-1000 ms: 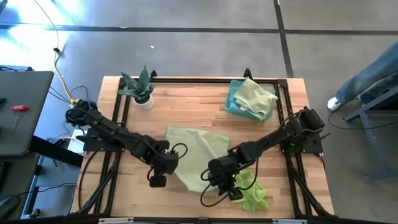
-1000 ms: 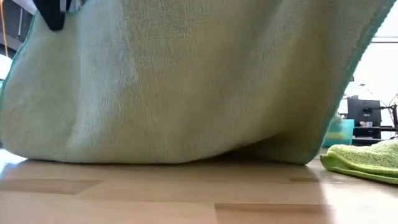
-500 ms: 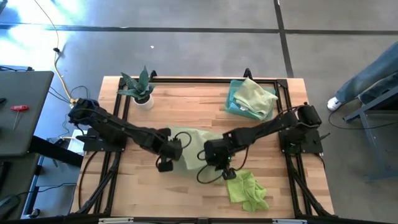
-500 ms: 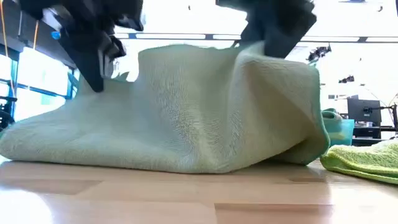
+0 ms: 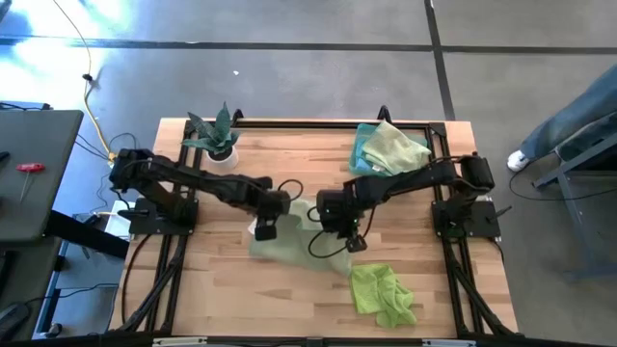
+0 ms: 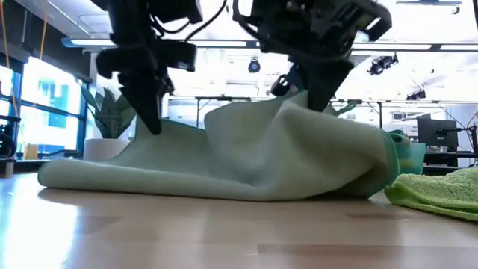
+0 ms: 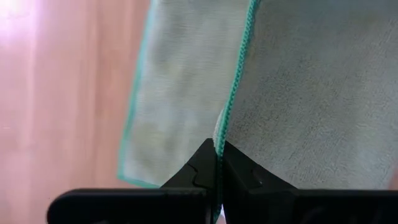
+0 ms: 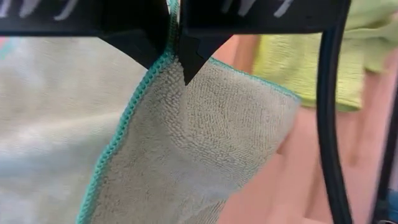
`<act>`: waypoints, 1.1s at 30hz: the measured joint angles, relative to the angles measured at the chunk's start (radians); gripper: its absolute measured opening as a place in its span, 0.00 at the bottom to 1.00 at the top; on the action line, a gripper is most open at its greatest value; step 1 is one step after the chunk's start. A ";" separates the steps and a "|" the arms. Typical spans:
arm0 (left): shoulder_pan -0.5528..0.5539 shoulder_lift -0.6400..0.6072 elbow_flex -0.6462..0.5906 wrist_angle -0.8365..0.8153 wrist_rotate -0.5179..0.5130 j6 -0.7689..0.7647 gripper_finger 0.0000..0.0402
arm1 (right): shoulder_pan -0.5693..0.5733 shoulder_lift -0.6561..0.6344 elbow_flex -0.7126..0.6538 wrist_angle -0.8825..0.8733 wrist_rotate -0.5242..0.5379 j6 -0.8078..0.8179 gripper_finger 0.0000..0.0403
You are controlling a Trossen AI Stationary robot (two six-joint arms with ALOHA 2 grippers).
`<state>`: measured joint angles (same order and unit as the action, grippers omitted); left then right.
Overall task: Fold microfiber towels
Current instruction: Fold the green microfiber cloth
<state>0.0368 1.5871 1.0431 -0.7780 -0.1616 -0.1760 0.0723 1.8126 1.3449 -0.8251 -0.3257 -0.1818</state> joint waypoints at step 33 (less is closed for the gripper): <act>0.218 -0.003 -0.130 0.103 0.035 0.049 0.00 | -0.146 0.065 -0.001 -0.107 0.200 -0.055 0.00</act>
<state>0.2551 1.5837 0.9127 -0.6746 -0.1261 -0.1268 -0.0736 1.8781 1.3441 -0.9325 -0.1258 -0.2367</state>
